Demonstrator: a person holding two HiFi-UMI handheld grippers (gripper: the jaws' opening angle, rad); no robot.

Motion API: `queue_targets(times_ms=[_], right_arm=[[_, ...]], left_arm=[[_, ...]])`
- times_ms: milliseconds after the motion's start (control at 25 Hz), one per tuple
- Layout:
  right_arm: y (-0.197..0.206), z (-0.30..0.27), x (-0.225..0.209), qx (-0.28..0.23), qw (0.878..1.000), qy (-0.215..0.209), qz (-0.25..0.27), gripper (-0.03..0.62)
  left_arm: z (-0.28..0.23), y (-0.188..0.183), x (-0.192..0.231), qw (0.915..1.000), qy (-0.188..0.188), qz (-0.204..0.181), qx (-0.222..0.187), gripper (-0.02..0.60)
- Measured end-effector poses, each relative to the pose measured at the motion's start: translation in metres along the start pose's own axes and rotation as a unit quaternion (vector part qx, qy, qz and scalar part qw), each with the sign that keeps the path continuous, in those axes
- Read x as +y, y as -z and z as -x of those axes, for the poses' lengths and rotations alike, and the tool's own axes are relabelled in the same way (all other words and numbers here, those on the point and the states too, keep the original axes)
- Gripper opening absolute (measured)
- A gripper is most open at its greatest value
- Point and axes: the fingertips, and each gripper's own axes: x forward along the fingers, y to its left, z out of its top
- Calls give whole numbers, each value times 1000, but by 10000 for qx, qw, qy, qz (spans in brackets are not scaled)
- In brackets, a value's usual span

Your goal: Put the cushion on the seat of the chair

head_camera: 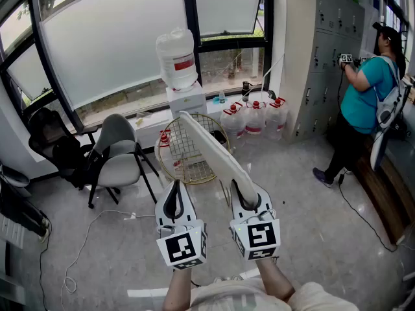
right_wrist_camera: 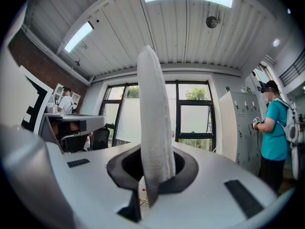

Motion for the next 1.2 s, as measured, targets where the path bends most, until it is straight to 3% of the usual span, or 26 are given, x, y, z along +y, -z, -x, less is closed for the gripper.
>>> queue_targets(times_ms=[800,1200], right_arm=[[-3,8,14,-30,10000,-36,23,43],[2,-3,27,-68,9998,-91,-186,43]], left_arm=[[15,-7,2,10000,33,-70,-36,14],[17,0,24,10000,-66,-54,1,14]])
